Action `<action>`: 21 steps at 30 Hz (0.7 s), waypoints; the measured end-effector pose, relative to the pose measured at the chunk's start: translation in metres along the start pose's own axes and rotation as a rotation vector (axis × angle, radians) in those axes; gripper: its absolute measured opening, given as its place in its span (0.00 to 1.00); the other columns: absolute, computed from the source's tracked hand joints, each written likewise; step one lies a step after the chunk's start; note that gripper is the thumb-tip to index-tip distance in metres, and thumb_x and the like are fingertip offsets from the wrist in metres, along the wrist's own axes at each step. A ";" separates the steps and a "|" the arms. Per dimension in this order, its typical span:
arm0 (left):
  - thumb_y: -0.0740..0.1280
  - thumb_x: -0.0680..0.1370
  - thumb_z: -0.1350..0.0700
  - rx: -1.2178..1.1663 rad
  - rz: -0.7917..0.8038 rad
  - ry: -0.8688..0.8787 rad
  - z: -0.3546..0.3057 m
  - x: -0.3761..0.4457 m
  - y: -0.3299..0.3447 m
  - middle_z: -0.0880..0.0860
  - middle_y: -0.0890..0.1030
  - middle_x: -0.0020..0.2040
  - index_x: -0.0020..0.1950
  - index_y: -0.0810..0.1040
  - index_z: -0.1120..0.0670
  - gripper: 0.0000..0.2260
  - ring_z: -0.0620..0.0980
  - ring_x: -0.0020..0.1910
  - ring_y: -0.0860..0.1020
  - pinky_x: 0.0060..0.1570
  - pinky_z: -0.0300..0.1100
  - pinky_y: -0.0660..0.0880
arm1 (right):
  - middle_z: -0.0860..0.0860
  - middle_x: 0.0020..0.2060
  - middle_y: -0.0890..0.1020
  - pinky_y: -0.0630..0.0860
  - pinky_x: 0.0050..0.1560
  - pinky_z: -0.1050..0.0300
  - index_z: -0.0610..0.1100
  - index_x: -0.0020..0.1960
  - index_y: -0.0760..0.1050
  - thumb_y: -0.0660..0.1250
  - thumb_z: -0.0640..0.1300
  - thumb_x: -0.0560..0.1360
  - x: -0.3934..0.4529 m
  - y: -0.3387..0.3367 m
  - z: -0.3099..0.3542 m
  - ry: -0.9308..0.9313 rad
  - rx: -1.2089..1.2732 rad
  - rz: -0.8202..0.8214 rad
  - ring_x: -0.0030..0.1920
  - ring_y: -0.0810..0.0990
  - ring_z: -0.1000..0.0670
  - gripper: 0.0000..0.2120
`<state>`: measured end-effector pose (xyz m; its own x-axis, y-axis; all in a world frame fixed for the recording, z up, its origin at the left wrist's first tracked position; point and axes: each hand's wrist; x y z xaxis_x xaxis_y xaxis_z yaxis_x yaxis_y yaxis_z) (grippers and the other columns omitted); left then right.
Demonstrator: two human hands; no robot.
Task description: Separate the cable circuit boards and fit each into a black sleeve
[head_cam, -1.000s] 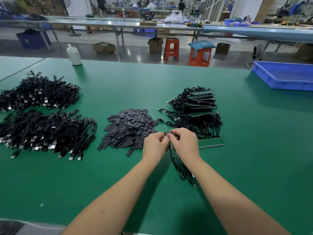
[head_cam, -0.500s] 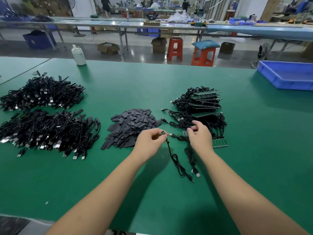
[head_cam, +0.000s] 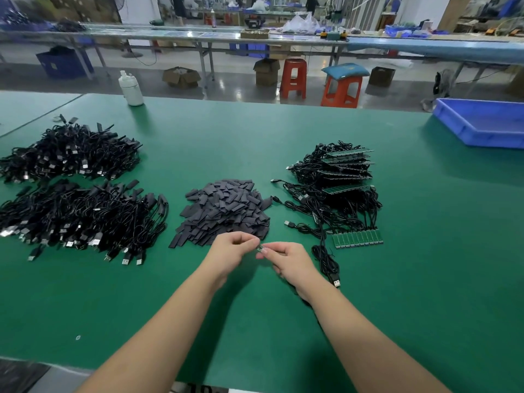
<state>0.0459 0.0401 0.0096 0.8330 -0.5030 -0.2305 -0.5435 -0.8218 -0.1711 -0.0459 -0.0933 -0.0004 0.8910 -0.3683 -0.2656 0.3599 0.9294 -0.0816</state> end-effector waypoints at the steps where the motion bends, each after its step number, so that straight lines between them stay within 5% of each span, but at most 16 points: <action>1: 0.72 0.76 0.57 0.008 -0.017 0.000 0.004 0.001 -0.002 0.43 0.80 0.32 0.46 0.84 0.55 0.02 0.37 0.28 0.71 0.30 0.31 0.67 | 0.47 0.46 0.87 0.64 0.24 0.69 0.39 0.61 0.80 0.67 0.39 0.79 0.001 0.000 -0.003 0.027 -0.009 -0.010 0.25 0.68 0.58 0.11; 3: 0.72 0.77 0.56 0.117 -0.131 0.025 0.011 0.005 -0.007 0.44 0.81 0.34 0.44 0.84 0.52 0.02 0.38 0.30 0.74 0.32 0.30 0.69 | 0.49 0.43 0.86 0.66 0.25 0.67 0.38 0.61 0.79 0.66 0.38 0.79 0.002 -0.002 -0.007 0.063 -0.019 -0.025 0.26 0.71 0.57 0.11; 7: 0.71 0.76 0.45 0.725 -0.359 -0.015 0.032 0.011 -0.028 0.50 0.78 0.48 0.50 0.79 0.51 0.10 0.50 0.49 0.77 0.48 0.43 0.74 | 0.48 0.44 0.84 0.75 0.33 0.65 0.37 0.64 0.76 0.63 0.36 0.81 0.005 -0.011 -0.018 0.107 -0.068 -0.005 0.32 0.77 0.55 0.13; 10: 0.71 0.74 0.40 0.811 -0.347 -0.102 0.043 0.012 -0.036 0.51 0.72 0.51 0.52 0.75 0.50 0.16 0.53 0.52 0.75 0.51 0.47 0.75 | 0.46 0.46 0.84 0.79 0.39 0.62 0.37 0.66 0.75 0.62 0.36 0.81 0.008 -0.017 -0.028 0.129 -0.062 0.003 0.36 0.79 0.54 0.14; 15: 0.73 0.75 0.48 0.778 -0.302 -0.099 0.045 0.020 -0.040 0.53 0.75 0.52 0.45 0.77 0.48 0.07 0.54 0.52 0.75 0.52 0.50 0.77 | 0.45 0.46 0.85 0.80 0.40 0.62 0.38 0.65 0.76 0.63 0.35 0.81 0.012 -0.024 -0.036 0.123 -0.004 0.009 0.37 0.82 0.53 0.14; 21: 0.72 0.76 0.54 0.907 -0.061 -0.005 0.037 0.021 -0.045 0.50 0.79 0.47 0.46 0.73 0.49 0.07 0.49 0.45 0.76 0.49 0.48 0.77 | 0.45 0.44 0.85 0.80 0.41 0.62 0.39 0.61 0.78 0.64 0.35 0.81 0.013 -0.026 -0.040 0.135 0.013 0.053 0.37 0.83 0.53 0.10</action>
<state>0.0841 0.0758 -0.0231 0.8636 -0.4627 -0.2001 -0.3732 -0.3200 -0.8708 -0.0544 -0.1212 -0.0401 0.8640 -0.3111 -0.3958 0.3174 0.9469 -0.0512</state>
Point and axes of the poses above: each hand's wrist, its own x-axis towards the middle knuckle, its own y-axis out of the palm, z = x × y
